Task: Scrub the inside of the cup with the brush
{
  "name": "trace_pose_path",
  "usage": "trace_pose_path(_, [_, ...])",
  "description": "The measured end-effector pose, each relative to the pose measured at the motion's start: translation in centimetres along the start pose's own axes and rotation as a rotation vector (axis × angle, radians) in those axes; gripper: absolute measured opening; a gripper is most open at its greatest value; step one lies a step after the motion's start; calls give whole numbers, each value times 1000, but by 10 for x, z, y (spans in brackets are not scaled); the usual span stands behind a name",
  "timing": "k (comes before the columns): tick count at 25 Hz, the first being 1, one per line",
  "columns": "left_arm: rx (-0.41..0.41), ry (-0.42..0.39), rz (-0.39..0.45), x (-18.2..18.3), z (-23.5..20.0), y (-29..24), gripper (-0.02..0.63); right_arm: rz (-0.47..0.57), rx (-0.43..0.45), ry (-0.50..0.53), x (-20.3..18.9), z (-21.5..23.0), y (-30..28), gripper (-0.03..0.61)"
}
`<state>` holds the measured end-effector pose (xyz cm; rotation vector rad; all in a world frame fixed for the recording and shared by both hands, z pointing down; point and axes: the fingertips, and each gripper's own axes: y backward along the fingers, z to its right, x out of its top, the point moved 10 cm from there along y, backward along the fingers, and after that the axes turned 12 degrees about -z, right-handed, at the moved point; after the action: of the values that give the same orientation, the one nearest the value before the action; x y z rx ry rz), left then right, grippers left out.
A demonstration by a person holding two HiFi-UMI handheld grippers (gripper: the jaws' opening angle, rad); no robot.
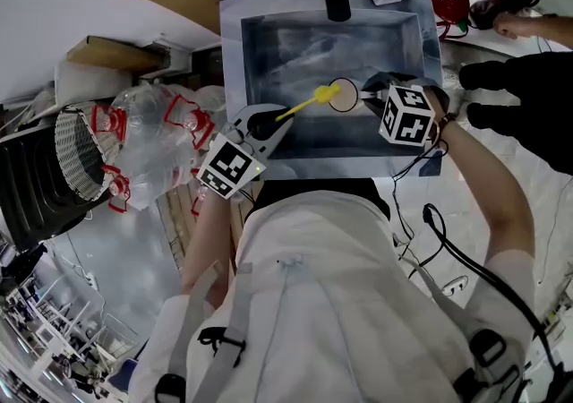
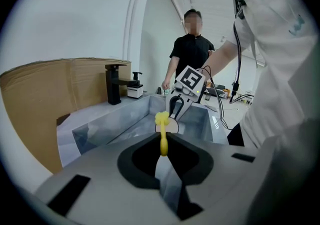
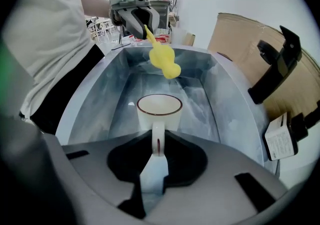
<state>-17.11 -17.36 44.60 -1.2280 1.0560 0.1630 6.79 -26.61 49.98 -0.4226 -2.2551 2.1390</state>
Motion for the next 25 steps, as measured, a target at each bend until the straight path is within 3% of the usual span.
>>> trace_pose_path(6, [-45, -72, -65, 8, -1, 2, 38, 19, -26, -10, 7, 0, 24, 66])
trace_pose_path(13, [-68, -300, -212, 35, -5, 3, 38, 9, -73, 46, 28, -13, 47, 66])
trace_pose_path(19, [-93, -561, -431, 57, 6, -10, 38, 39, -89, 40, 35, -23, 61, 66])
trace_pose_path(25, [-167, -674, -413, 65, 19, -11, 38, 41, -75, 2, 35, -29, 63, 66])
